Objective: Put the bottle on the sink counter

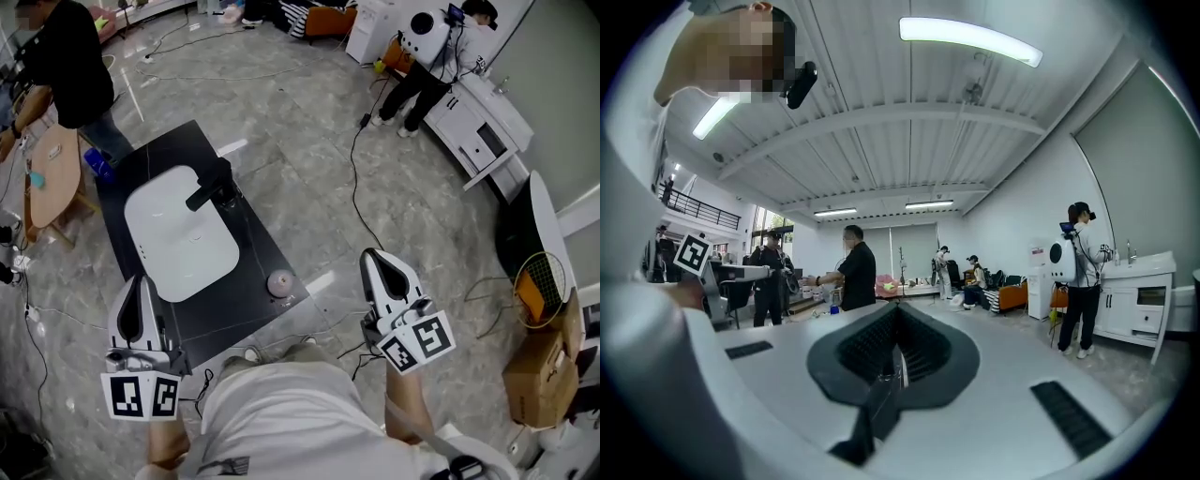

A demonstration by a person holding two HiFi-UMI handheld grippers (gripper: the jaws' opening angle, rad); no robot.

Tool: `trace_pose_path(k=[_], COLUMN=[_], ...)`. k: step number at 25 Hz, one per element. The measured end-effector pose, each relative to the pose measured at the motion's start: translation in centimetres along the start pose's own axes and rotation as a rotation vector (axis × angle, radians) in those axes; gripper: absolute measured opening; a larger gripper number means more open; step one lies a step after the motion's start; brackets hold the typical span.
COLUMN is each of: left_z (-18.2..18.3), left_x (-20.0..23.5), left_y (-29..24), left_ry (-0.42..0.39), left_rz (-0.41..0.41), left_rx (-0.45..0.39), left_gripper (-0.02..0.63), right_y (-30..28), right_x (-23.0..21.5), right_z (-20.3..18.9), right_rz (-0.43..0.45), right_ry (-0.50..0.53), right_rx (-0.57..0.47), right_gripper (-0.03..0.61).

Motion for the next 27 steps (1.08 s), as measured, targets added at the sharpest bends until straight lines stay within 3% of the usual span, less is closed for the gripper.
trace_pose_path(k=[27], left_z=[-1.5], left_x=[-1.5], left_y=[-0.2], left_ry=[0.044], left_rz=[-0.034], left_rx=[0.021], left_gripper=[0.014], right_y=[1.0], right_x=[1.4], right_z=[-0.2], right_rz=[0.052], right_ry=[0.044], right_rx=[0.027], right_gripper=[0.009])
Point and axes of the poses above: the fingertips, and each gripper's own axes: y backward along the fingers, x to its left, z out of its top, the point moved 2 cm from there along y, backward along the fingers, and after that the axes turned 7 degrees about y, right-handed, at the moved point
